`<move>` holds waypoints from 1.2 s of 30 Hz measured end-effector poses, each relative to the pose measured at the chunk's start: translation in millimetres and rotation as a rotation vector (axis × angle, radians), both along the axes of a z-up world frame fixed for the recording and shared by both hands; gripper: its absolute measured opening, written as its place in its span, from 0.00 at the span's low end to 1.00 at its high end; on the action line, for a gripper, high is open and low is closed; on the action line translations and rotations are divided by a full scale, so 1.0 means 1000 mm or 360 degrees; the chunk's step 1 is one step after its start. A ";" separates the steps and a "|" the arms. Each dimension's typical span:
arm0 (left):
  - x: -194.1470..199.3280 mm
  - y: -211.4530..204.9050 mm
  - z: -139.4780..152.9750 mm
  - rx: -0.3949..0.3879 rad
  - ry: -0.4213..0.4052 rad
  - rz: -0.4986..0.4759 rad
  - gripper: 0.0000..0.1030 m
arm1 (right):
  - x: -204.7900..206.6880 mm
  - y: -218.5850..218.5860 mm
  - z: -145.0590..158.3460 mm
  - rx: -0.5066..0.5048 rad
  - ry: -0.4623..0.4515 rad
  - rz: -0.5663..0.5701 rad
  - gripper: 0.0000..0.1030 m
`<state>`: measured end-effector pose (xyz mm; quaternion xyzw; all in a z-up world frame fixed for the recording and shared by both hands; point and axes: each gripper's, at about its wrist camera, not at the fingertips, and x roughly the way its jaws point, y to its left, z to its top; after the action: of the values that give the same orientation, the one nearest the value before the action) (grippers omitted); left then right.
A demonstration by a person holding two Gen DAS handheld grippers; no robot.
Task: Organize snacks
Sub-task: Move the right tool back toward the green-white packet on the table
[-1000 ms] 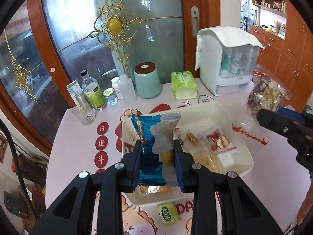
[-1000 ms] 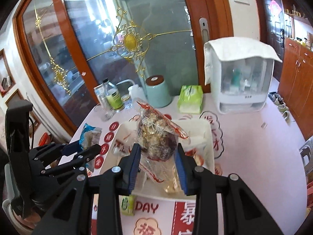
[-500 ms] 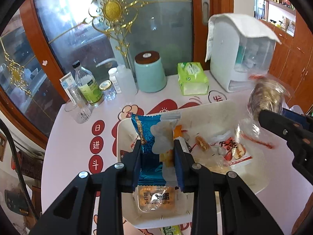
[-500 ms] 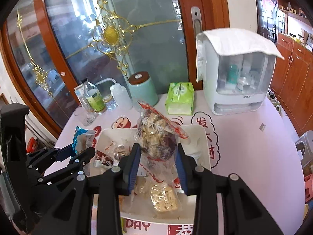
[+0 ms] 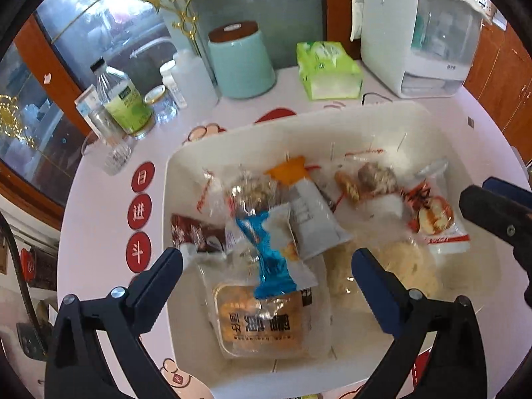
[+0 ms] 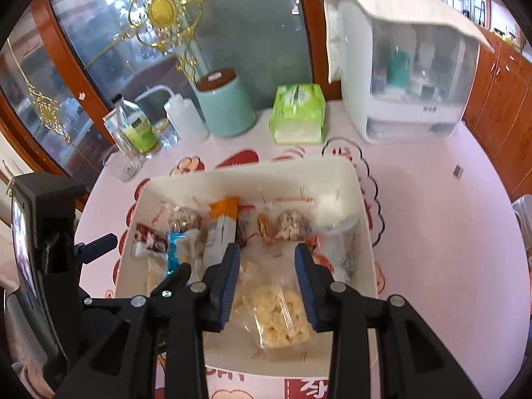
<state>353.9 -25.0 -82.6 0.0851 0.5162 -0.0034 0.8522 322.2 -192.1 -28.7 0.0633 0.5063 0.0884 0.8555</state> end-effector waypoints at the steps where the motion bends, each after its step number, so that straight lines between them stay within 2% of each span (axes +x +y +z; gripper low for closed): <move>1: -0.001 0.001 -0.002 -0.0007 0.0007 0.0005 0.98 | -0.002 0.000 -0.003 0.0006 0.0014 0.0004 0.38; 9: -0.010 0.009 0.001 -0.0077 0.0005 0.0042 0.98 | -0.011 0.002 -0.013 0.0009 0.0047 0.0007 0.47; 22: -0.035 0.013 0.017 -0.0150 -0.0024 0.0066 0.98 | -0.029 0.002 -0.007 0.0027 0.0017 -0.0013 0.53; 36: -0.106 0.034 0.027 -0.0237 -0.0085 0.0142 0.98 | -0.100 0.003 0.004 0.0145 -0.0125 -0.0016 0.56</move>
<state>248.1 9.3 -55.6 -0.0014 0.4949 -0.0014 0.8689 221.9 -189.3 -25.0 0.1010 0.4676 0.1095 0.8713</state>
